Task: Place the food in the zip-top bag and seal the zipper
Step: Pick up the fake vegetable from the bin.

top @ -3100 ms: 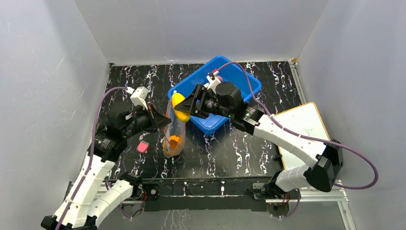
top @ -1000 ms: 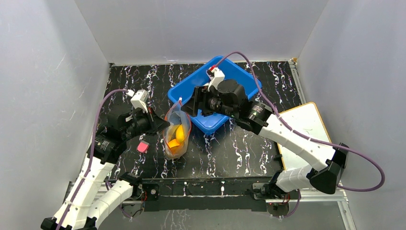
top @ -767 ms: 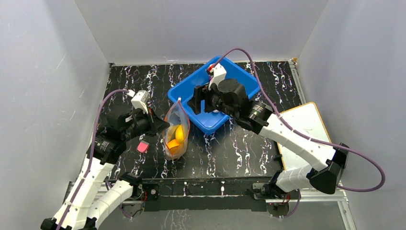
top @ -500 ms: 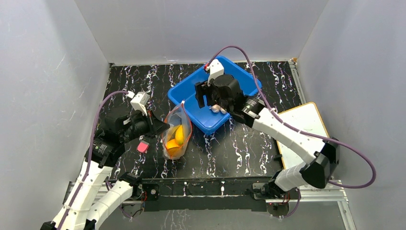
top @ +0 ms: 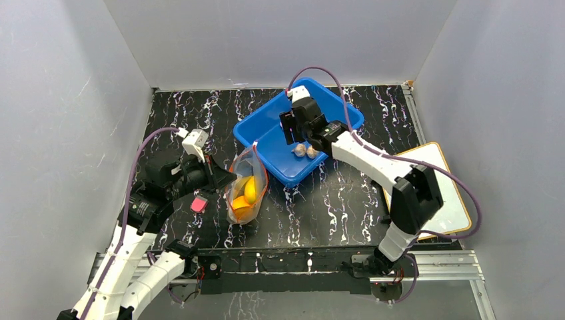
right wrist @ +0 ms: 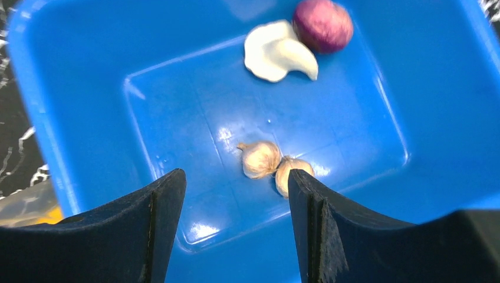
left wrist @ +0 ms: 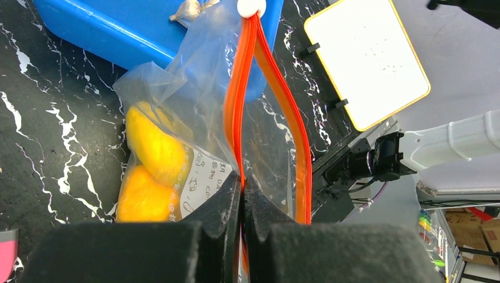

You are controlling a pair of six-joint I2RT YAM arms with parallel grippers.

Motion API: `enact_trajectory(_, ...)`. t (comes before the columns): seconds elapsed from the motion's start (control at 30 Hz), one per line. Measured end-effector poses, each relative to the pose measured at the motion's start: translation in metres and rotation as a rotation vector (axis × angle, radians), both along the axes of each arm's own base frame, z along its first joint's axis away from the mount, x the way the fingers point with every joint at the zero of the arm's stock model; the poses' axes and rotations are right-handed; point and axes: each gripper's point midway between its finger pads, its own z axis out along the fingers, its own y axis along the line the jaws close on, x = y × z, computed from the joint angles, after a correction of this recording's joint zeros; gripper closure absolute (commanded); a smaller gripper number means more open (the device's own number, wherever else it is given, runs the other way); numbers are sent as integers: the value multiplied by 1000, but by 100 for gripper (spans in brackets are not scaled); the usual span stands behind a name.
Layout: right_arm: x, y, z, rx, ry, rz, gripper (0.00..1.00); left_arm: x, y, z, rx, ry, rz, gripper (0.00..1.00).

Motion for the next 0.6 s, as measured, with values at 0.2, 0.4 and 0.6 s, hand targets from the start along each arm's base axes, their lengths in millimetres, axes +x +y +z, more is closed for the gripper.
enact_trajectory(0.2, 13, 0, -47, -15, 125, -71, 43, -1, 0, 2, -5, -6, 1, 100)
enact_trajectory(0.4, 9, -6, -94, -27, 246, -162, 46, -3, 1, 2, -9, -6, 2, 100)
enact_trajectory(0.6, 11, -6, -125, -23, 321, -240, 49, -3, 1, 3, -10, -11, 2, 100)
